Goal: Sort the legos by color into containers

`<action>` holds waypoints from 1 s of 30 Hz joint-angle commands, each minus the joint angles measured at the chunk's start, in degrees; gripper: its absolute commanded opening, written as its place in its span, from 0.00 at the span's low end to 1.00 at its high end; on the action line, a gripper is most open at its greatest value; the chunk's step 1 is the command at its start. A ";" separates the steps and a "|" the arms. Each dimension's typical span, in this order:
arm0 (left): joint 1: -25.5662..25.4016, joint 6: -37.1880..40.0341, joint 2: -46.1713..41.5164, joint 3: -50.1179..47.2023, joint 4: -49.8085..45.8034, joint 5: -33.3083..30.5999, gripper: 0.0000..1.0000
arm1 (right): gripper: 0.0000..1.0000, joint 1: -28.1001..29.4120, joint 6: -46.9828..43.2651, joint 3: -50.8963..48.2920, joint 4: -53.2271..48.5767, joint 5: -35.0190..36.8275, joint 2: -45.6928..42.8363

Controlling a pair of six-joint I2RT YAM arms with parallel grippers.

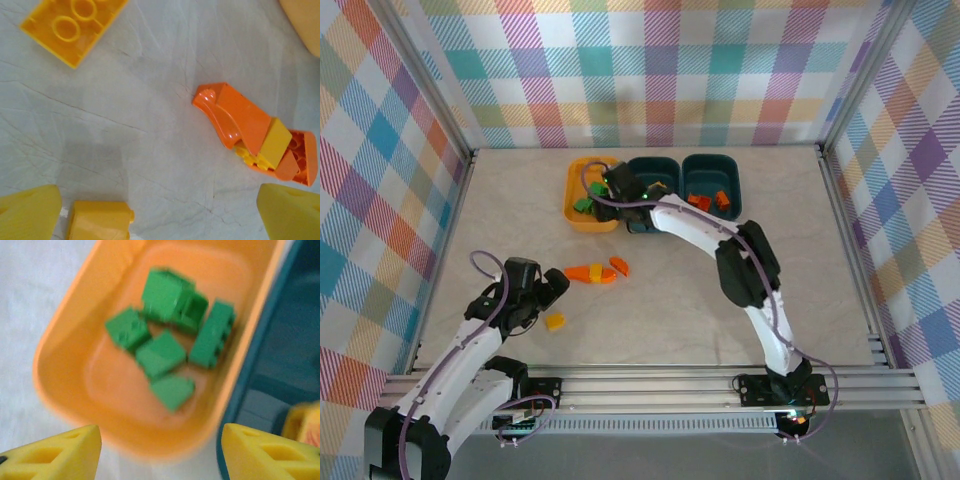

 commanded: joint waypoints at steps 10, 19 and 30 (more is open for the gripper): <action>3.69 -11.28 9.70 5.73 -4.69 -4.33 1.00 | 0.65 8.60 -0.80 -25.59 7.80 -1.92 -16.54; 3.95 -13.14 15.37 0.41 2.63 3.85 1.00 | 0.85 10.37 -20.49 -19.33 0.61 -5.81 -9.39; 3.95 -11.60 4.68 -0.69 -0.71 1.53 1.00 | 0.74 10.79 -33.20 -11.87 -2.65 -9.72 -1.47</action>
